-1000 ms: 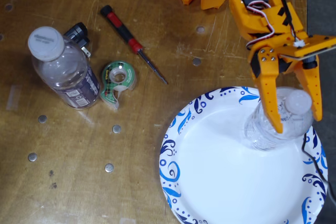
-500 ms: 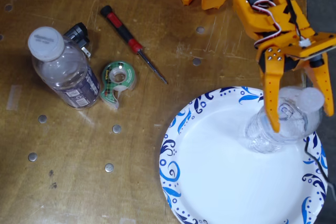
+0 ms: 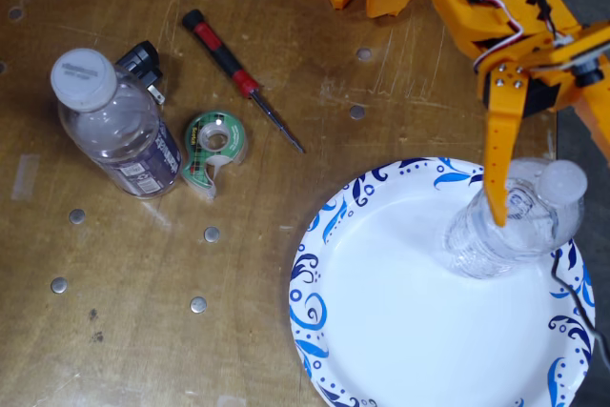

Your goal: Move the bottles to the plate

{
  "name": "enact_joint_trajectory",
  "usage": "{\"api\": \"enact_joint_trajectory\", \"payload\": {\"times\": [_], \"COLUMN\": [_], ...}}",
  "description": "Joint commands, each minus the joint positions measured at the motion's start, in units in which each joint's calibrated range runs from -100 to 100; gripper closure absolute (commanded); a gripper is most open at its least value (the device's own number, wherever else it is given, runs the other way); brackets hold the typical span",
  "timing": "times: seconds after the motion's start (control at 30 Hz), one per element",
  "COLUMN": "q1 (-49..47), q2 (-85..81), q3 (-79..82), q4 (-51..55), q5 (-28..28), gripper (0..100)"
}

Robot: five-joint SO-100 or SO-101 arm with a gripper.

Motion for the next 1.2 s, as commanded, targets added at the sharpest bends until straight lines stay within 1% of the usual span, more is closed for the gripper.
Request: {"api": "enact_joint_trajectory", "payload": {"times": [0.0, 0.2, 0.37, 0.47, 0.67, 0.8, 0.87, 1.1, 1.17], "q1": [1.4, 7.8, 20.6, 27.5, 39.2, 45.1, 47.5, 53.1, 53.2], "q2": [-4.6, -11.9, -17.6, -20.7, -27.9, -30.7, -32.2, -35.7, -35.7], "q3": [-5.1, -8.0, -7.0, -6.9, -6.9, -5.7, -4.1, 2.3, 3.0], "q4": [2.3, 10.5, 17.9, 24.0, 38.3, 46.4, 47.8, 47.4, 47.4], "q5": [-0.1, -0.1, 0.2, 1.7, 2.3, 2.3, 2.3, 2.5, 4.5], "gripper": [64, 62, 62, 62, 62, 62, 62, 62, 62]}}
